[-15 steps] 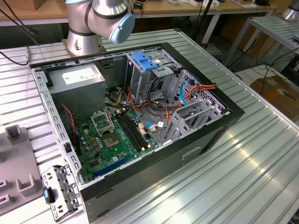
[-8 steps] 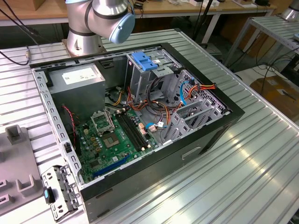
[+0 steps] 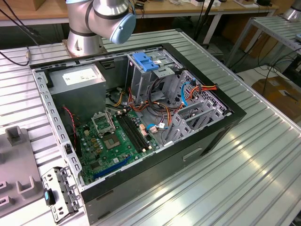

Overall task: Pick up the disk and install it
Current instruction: 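Pick up the disk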

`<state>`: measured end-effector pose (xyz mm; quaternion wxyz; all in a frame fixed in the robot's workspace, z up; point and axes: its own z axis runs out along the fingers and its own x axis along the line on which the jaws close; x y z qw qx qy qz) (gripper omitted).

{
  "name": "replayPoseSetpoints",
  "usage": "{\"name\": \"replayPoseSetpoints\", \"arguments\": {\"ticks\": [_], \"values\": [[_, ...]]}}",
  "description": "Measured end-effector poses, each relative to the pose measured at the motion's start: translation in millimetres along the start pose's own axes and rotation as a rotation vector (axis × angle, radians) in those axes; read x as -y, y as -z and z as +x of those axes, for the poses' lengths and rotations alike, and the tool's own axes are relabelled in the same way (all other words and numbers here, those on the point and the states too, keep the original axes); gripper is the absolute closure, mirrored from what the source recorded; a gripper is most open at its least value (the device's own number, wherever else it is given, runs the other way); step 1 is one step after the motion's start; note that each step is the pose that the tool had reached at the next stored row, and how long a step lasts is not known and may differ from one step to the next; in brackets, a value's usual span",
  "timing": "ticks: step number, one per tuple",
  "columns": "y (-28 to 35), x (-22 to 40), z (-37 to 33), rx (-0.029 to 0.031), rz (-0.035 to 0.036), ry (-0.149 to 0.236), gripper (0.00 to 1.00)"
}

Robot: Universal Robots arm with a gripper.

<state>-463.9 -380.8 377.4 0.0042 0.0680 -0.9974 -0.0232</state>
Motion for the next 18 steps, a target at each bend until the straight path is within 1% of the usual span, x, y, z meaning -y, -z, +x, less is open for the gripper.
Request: {"name": "replayPoseSetpoints", "arguments": {"ticks": [2, 5, 6, 7, 9, 10, 11, 13, 15, 16, 17, 18], "values": [[0.0, 0.0, -0.2, -0.0004, 0.0000, 0.009, 0.89], [-0.2, 0.1, -0.3, -0.0035, 0.0004, 0.075, 0.89], [-0.3, 0.1, -0.3, -0.0042, 0.0004, 0.092, 0.89], [-0.5, 0.1, -0.3, -0.0058, 0.0007, 0.126, 0.89], [-1.0, 0.1, -0.3, -0.0074, 0.0010, 0.170, 0.89], [-1.5, 0.2, -0.4, -0.0069, 0.0017, 0.199, 0.89], [-2.7, -1.2, -1.0, -0.0051, 0.0026, 0.205, 0.89], [-4.5, -4.9, -2.5, -0.0048, 0.0027, 0.207, 0.89], [-6.9, -7.2, -2.9, -0.0046, 0.0027, 0.215, 0.89], [-7.9, -7.2, -3.0, -0.0064, 0.0029, 0.248, 0.89], [-8.3, -7.2, -3.0, -0.0072, 0.0029, 0.264, 0.89], [-9.0, -7.2, -2.9, -0.0087, 0.0030, 0.300, 0.89]]}}
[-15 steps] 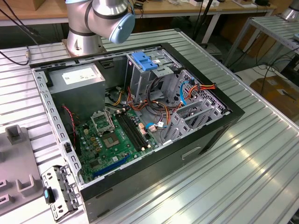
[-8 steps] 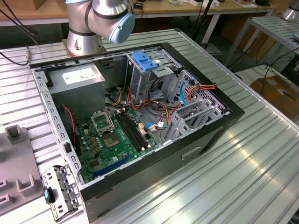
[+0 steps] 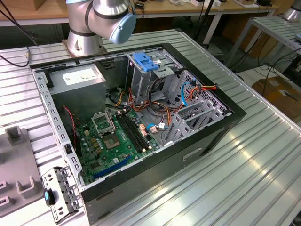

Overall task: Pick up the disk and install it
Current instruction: 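Pick up the disk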

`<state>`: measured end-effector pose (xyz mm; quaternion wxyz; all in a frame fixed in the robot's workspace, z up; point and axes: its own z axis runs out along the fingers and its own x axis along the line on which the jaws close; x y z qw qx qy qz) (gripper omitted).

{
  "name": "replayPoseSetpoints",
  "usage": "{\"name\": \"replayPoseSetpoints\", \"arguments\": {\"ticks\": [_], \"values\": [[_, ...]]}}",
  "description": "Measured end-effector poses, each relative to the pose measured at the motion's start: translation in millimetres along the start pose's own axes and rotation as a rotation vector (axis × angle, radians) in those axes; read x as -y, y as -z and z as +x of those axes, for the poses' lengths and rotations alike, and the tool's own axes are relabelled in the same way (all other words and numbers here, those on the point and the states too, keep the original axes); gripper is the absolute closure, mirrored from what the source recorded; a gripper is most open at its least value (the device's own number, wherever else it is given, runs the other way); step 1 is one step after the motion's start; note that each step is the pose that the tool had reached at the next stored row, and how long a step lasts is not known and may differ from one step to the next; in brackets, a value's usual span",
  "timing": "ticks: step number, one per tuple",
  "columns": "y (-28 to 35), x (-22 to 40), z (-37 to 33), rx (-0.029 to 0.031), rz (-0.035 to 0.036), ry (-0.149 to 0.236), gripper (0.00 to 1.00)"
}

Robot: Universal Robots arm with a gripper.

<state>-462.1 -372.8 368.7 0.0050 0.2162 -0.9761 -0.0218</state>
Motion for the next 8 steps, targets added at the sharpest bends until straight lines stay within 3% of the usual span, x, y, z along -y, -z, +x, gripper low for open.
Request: {"name": "replayPoseSetpoints", "arguments": {"ticks": [4, 8], "values": [[-0.6, -0.5, -0.3, 0.0037, 0.0044, 0.075, 0.89], [-0.6, -0.5, -0.3, 0.0014, 0.0046, 0.146, 0.89]]}}
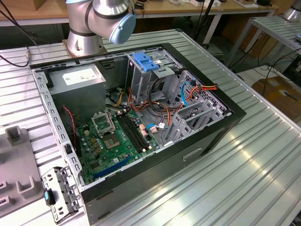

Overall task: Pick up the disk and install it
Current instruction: 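Pick up the disk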

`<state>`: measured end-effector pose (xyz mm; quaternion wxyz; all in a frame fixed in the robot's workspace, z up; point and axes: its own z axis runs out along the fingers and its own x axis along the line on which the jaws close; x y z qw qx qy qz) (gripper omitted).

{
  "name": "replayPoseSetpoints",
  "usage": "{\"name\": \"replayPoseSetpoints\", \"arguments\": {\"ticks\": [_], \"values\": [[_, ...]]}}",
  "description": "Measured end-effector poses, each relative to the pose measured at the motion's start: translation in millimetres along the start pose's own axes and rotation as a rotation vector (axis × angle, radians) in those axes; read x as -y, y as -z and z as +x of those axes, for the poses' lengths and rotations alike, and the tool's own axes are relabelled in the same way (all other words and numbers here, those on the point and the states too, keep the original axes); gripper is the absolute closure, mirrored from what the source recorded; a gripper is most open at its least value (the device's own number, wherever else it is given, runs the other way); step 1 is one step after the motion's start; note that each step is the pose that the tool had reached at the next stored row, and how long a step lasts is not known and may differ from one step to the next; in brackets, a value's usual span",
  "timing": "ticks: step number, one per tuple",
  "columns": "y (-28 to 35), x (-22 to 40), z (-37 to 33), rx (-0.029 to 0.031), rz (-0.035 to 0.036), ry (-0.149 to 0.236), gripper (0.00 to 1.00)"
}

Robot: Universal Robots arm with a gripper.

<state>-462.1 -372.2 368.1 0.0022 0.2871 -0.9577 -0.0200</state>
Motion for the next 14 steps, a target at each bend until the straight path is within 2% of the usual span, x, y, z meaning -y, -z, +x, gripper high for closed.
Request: {"name": "replayPoseSetpoints", "arguments": {"ticks": [5, 7, 14], "values": [[0.0, 0.0, 0.0, -0.0035, -0.0007, 0.090, 0.89], [0.0, 0.0, 0.0, -0.0061, -0.0012, 0.152, 0.89], [0.0, 0.0, 0.0, -0.0108, -0.0020, 0.273, 0.89]]}}
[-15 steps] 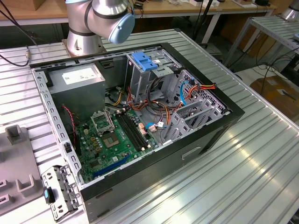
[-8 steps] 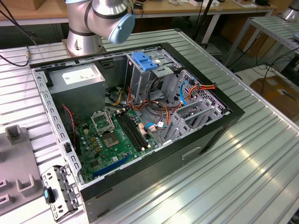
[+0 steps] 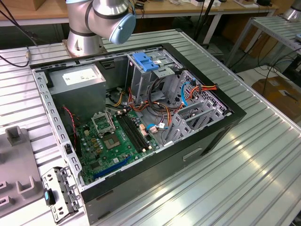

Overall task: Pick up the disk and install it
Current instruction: 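Pick up the disk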

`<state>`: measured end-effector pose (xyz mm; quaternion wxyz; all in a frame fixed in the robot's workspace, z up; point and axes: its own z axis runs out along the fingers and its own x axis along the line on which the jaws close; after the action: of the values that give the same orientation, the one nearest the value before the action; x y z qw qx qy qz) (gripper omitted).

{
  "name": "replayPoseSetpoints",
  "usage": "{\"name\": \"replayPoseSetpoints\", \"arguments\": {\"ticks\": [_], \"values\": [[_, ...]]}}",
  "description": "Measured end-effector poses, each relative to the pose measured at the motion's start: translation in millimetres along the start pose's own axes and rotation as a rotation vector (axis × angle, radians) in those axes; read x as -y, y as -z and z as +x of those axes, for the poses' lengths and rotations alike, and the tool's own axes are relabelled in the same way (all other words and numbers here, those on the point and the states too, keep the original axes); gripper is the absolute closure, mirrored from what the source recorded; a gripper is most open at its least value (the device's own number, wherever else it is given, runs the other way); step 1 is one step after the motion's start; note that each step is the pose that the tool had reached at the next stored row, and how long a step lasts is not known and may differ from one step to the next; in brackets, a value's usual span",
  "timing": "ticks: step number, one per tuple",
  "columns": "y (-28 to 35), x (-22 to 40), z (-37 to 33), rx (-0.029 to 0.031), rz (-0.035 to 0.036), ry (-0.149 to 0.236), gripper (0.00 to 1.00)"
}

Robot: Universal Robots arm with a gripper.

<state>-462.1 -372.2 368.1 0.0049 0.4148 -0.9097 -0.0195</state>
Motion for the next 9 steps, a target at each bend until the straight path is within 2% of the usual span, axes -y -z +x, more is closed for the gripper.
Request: {"name": "replayPoseSetpoints", "arguments": {"ticks": [3, 4, 9], "values": [[-0.3, 0.0, 0.0, -0.0019, 0.0005, 0.066, 0.89], [-0.8, 0.0, 0.0, -0.0010, 0.0027, 0.088, 0.89], [-4.7, -0.2, -0.4, -0.0024, 0.0038, 0.173, 0.89]]}}
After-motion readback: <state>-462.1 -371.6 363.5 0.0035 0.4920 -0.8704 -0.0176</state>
